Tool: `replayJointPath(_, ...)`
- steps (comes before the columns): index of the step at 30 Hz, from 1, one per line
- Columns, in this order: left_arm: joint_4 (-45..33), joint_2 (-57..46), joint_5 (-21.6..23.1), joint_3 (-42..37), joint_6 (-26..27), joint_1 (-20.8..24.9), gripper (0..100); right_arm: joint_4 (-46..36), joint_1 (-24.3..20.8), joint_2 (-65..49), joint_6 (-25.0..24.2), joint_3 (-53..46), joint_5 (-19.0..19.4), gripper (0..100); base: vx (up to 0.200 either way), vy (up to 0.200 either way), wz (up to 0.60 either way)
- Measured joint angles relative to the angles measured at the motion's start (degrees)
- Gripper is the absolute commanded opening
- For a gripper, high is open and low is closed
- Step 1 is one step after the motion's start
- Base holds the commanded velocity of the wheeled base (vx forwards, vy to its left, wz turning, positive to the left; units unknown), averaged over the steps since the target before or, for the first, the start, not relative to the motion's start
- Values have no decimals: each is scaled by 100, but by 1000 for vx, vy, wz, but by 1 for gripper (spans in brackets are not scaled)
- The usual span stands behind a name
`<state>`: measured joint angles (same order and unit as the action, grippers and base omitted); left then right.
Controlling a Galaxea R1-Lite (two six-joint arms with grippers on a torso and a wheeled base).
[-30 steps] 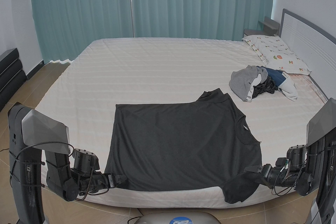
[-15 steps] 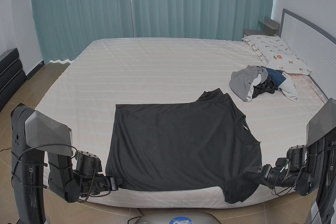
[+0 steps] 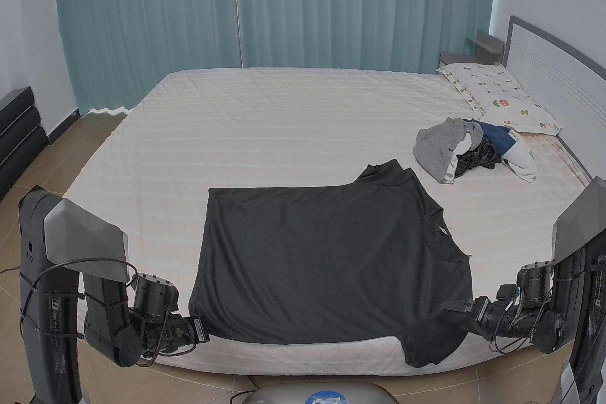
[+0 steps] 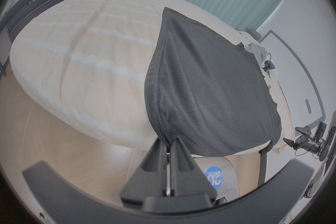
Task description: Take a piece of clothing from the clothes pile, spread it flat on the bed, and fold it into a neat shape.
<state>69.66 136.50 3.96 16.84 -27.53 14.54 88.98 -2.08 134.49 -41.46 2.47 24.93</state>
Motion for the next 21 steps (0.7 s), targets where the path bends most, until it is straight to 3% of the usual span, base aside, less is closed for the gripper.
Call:
replayJointPath(11, 440, -9, 173, -69, -679, 0, 0, -2, 94, -216, -22, 27, -6, 100, 0, 0, 0)
replayJointPath(21, 501, -124, 624, -154, -994, -88, 0, 0, 746, -519, 304, 79, -44, 100, 0, 0, 0)
